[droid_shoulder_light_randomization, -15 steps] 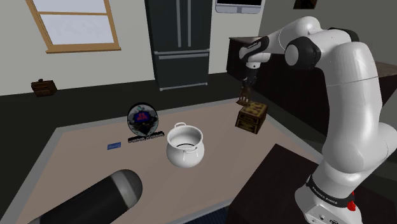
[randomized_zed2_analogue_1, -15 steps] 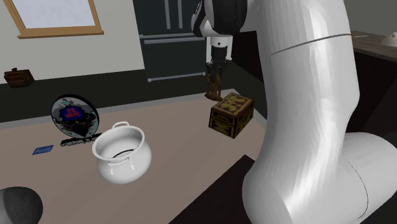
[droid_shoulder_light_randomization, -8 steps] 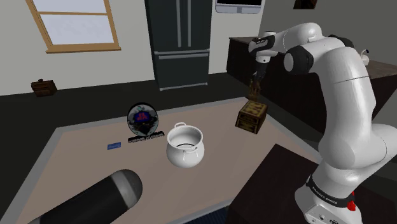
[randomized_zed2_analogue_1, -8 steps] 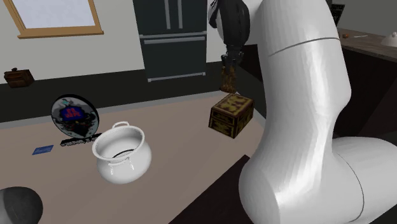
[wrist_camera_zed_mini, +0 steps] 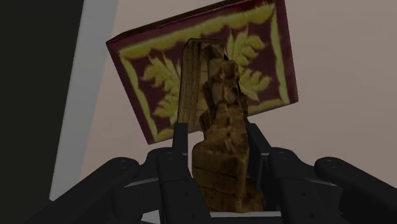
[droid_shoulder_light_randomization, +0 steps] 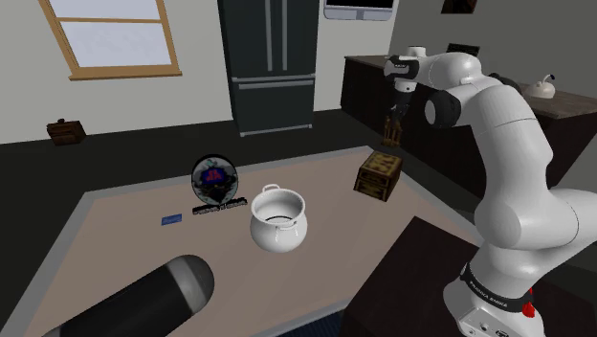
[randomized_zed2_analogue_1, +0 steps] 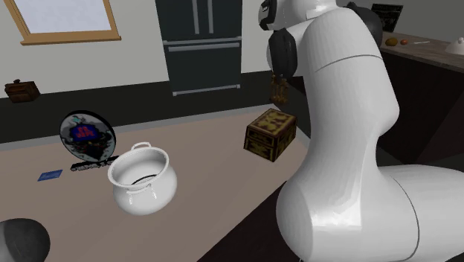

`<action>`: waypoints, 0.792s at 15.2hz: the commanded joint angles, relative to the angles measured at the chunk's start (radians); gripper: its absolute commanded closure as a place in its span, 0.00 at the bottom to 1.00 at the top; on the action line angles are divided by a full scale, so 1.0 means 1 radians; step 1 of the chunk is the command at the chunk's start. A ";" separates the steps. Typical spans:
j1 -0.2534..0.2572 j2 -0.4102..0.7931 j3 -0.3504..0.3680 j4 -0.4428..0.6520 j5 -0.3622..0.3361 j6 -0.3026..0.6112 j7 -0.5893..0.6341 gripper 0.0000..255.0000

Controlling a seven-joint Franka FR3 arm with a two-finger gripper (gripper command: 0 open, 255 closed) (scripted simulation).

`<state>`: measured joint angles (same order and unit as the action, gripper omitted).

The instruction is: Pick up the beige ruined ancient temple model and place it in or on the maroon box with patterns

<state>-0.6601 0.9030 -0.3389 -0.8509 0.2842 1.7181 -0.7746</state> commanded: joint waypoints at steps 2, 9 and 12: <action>0.001 0.010 0.002 -0.020 0.003 0.030 -0.004 1.00; 0.013 0.019 0.004 -0.101 0.008 0.117 -0.015 1.00; 0.016 0.028 0.006 -0.126 0.012 0.151 -0.019 1.00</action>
<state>-0.6449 0.9270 -0.3336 -0.9754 0.2950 1.8620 -0.7943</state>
